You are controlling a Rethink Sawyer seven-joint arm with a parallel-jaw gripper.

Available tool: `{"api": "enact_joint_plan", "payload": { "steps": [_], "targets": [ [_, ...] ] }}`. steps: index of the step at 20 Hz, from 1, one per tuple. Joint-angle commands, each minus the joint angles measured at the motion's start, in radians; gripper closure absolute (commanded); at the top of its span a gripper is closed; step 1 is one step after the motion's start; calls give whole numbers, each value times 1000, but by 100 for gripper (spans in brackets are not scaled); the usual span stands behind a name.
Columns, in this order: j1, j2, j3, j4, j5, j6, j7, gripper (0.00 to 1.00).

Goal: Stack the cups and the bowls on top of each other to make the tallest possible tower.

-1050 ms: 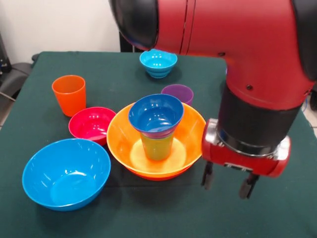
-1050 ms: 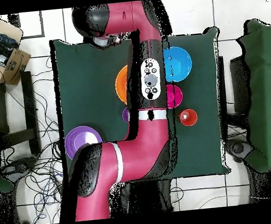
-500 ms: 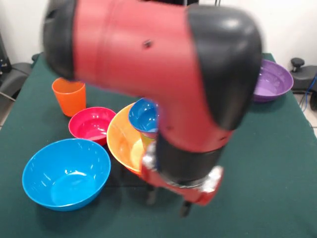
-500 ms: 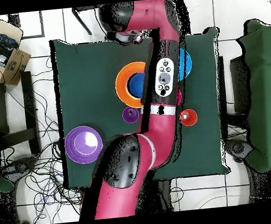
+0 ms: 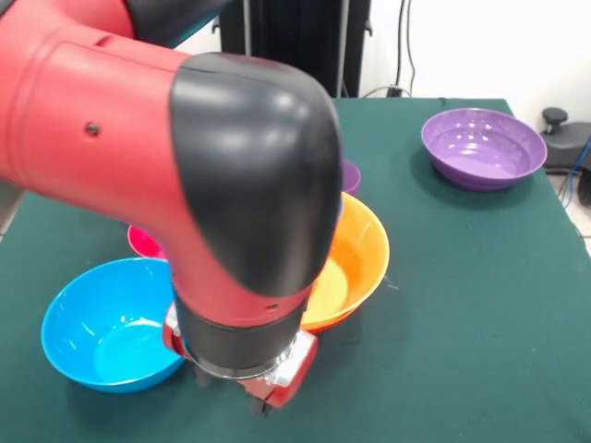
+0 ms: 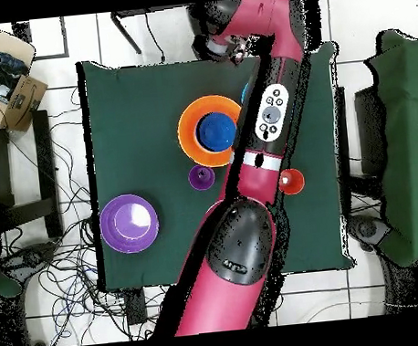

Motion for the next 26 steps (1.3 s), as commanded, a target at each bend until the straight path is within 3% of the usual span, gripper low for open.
{"api": "enact_joint_plan", "payload": {
  "steps": [1,8,11,16,26],
  "targets": [
    [-18,-15,342,-10,-290,189,-419,0],
    [-57,-6,335,20,-294,174,-458,0],
    [-79,-14,271,54,-229,175,-453,0],
    [-136,-6,64,211,-6,105,-342,0],
    [-148,-17,-69,253,36,78,-298,0]
  ]
}}
